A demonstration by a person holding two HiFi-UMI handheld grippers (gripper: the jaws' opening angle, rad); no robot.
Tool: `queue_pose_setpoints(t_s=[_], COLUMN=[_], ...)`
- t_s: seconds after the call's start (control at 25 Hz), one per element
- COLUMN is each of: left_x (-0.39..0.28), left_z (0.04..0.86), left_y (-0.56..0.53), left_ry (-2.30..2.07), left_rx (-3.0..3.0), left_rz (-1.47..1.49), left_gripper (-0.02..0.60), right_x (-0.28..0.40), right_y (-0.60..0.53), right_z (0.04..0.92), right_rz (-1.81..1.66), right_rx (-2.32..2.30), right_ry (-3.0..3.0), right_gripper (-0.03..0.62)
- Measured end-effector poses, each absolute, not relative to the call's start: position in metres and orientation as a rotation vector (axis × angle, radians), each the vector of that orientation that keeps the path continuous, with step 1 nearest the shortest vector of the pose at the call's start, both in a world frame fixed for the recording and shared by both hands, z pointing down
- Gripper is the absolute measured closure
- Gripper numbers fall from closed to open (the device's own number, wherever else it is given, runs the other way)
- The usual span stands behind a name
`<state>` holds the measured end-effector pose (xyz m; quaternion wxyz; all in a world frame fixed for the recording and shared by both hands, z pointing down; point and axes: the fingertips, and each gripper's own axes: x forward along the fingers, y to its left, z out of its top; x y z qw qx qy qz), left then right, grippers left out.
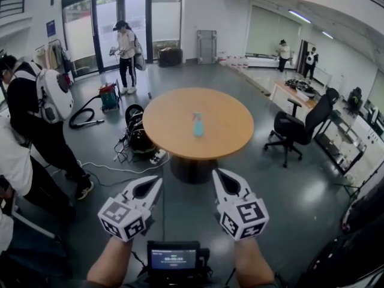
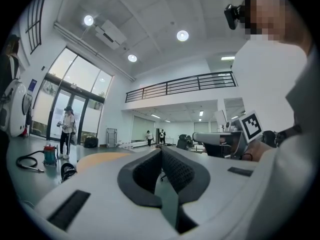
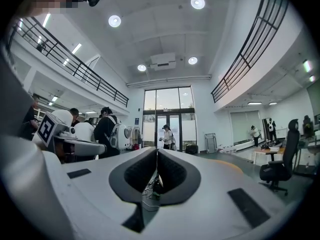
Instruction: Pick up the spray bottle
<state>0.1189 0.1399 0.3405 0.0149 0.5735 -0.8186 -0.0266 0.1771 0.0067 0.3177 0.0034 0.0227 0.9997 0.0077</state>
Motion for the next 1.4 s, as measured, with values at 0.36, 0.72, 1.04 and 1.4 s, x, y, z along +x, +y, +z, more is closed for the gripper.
queue_pose_setpoints(t_s=[0.36, 0.72, 1.04, 1.4], left_x=[0.033, -0.036, -0.082, -0.124], left_z=[0.333, 0.338, 0.346, 0.355], left_y=[0.149, 0.155, 0.153, 0.125], left_ry=[-2.546, -2.516, -2.449, -2.341], left_rx=[1.82, 1.854, 1.93, 1.994], left_rz=[-0.094, -0.118, -0.093, -0.121], left_gripper=[0.583, 0.583, 0.583, 0.583], right_x=[0.096, 0.035, -0.003, -0.051], right_y=[0.013, 0.021, 0.026, 0.013], right_z=[0.314, 0.318, 0.32, 0.323], right_rz=[0.025, 0.046, 0.048, 0.066], right_rx=[0.012, -0.058, -0.156, -0.144], right_ry=[3.133, 3.167, 3.172, 3.178], right_gripper=[0.579, 0.579, 0.579, 0.579])
